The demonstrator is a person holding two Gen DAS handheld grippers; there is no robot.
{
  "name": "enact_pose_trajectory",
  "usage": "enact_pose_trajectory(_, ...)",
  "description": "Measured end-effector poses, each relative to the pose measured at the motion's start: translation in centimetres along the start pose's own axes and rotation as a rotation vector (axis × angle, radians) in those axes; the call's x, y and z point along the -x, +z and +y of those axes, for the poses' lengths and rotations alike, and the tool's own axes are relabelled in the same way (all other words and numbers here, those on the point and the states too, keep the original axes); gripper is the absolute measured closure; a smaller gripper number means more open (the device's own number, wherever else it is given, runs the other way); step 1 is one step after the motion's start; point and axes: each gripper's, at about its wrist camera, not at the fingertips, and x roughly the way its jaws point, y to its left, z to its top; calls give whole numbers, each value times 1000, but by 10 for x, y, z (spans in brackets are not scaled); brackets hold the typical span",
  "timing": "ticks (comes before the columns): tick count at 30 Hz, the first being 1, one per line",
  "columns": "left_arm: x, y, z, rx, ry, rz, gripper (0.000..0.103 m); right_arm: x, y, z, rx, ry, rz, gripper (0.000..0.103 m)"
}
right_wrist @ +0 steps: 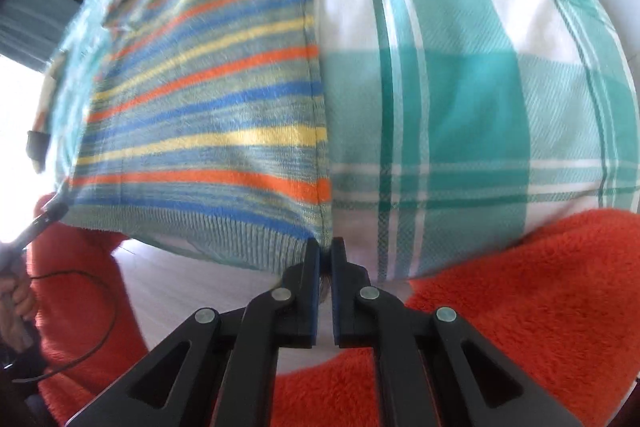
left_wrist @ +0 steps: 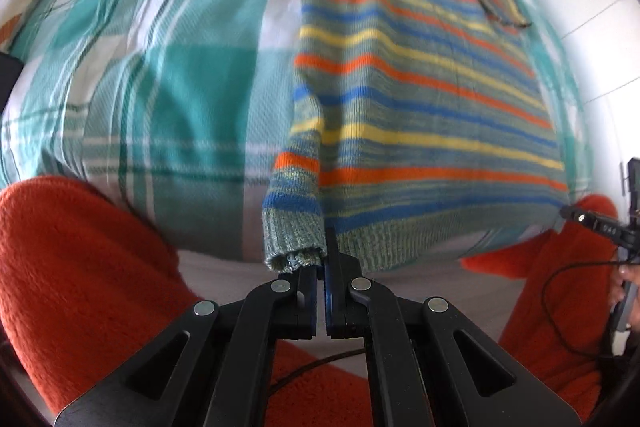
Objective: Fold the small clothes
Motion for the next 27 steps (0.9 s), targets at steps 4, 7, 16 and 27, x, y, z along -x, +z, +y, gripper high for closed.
enact_pose_trajectory(4, -8, -4, -11, -28, 116, 6, 103, -6, -2, 2, -12, -34, -1, 99)
enact_pose_trajectory(7, -34, -5, -10, -2, 142, 74, 103, -14, 0, 4, -7, -71, 3, 99)
enact_pose_trajectory(16, 14, -6, -14, -56, 134, -13, 74, -9, 1, -6, -53, -48, 2, 80)
enact_pose_trajectory(27, -18, 87, 11, -63, -32, -111, 63, 21, 62, -1, 49, 46, -267, 62)
